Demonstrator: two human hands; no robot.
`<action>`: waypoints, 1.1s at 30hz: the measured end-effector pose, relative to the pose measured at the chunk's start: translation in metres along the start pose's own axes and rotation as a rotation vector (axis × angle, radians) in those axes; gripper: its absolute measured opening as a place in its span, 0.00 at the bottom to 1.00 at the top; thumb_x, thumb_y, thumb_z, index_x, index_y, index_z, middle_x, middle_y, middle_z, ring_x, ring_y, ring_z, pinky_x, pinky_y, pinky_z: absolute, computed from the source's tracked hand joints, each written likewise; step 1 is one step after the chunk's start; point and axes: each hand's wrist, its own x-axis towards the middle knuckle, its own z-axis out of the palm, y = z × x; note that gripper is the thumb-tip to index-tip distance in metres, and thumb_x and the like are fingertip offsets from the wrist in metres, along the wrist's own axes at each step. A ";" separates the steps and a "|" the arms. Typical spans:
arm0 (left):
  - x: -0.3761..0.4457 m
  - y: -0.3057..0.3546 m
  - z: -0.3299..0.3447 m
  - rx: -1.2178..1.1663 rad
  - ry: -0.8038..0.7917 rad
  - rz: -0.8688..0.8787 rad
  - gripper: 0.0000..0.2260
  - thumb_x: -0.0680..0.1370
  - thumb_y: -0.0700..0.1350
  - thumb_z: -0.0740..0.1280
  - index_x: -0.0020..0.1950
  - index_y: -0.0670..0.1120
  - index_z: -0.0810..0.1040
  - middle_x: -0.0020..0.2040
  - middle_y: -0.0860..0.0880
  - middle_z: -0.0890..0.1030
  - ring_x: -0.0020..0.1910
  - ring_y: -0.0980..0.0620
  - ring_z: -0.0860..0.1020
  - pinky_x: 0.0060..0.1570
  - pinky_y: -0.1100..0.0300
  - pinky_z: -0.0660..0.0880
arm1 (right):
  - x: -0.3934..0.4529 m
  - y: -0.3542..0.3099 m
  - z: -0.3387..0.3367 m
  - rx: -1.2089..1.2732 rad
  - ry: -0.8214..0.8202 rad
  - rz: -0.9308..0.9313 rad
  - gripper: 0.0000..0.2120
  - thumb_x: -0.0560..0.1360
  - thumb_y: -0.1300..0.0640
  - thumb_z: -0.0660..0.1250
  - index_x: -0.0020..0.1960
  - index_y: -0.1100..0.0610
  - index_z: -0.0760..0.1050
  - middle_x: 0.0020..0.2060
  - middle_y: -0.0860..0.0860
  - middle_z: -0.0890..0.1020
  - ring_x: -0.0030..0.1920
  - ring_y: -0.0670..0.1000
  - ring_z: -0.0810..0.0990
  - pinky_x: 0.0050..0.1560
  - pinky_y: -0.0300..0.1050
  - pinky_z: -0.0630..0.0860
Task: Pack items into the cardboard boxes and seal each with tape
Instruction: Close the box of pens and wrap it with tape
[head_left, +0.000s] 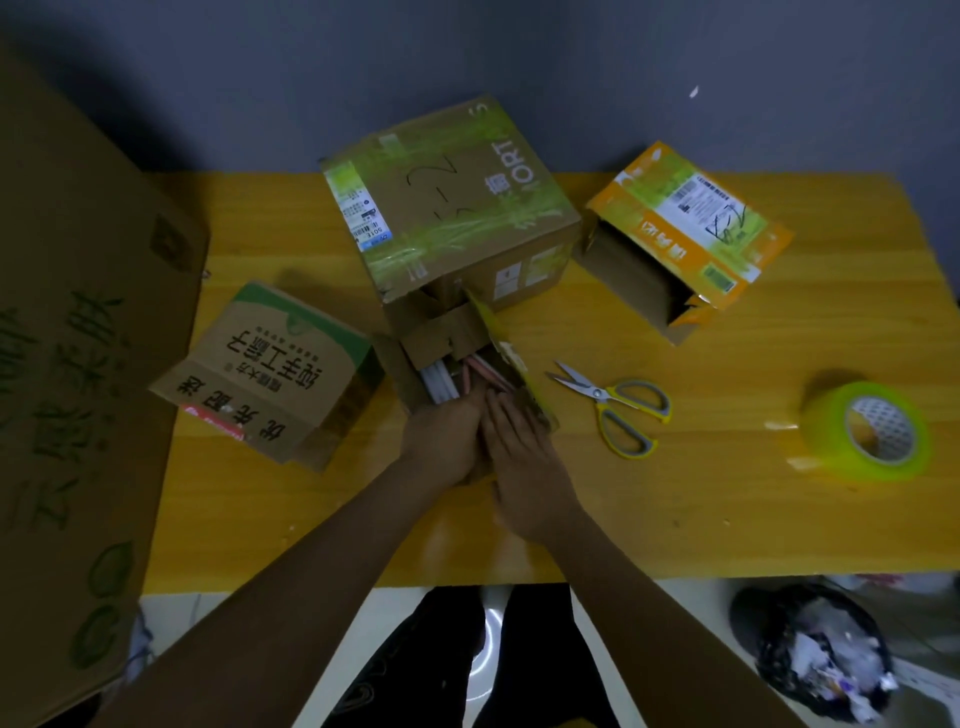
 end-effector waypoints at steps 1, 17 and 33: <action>-0.002 0.000 -0.001 -0.060 -0.024 -0.012 0.24 0.84 0.44 0.54 0.78 0.48 0.48 0.49 0.44 0.78 0.35 0.49 0.72 0.33 0.57 0.63 | 0.003 0.000 0.002 -0.065 -0.021 0.016 0.33 0.70 0.57 0.52 0.74 0.66 0.63 0.73 0.61 0.65 0.75 0.58 0.58 0.74 0.56 0.52; 0.015 -0.008 0.009 -0.015 -0.054 0.178 0.12 0.79 0.53 0.61 0.57 0.47 0.76 0.52 0.45 0.76 0.53 0.45 0.73 0.52 0.54 0.66 | -0.019 -0.014 -0.049 -0.101 0.296 -0.136 0.20 0.70 0.64 0.55 0.53 0.66 0.82 0.53 0.60 0.83 0.59 0.59 0.80 0.55 0.49 0.79; 0.022 0.007 0.003 -0.381 -0.253 0.191 0.09 0.78 0.48 0.67 0.40 0.47 0.80 0.37 0.44 0.78 0.36 0.47 0.73 0.38 0.54 0.71 | 0.050 0.029 -0.094 -0.489 -0.477 -0.099 0.15 0.73 0.41 0.65 0.45 0.52 0.76 0.30 0.50 0.68 0.50 0.55 0.77 0.62 0.55 0.56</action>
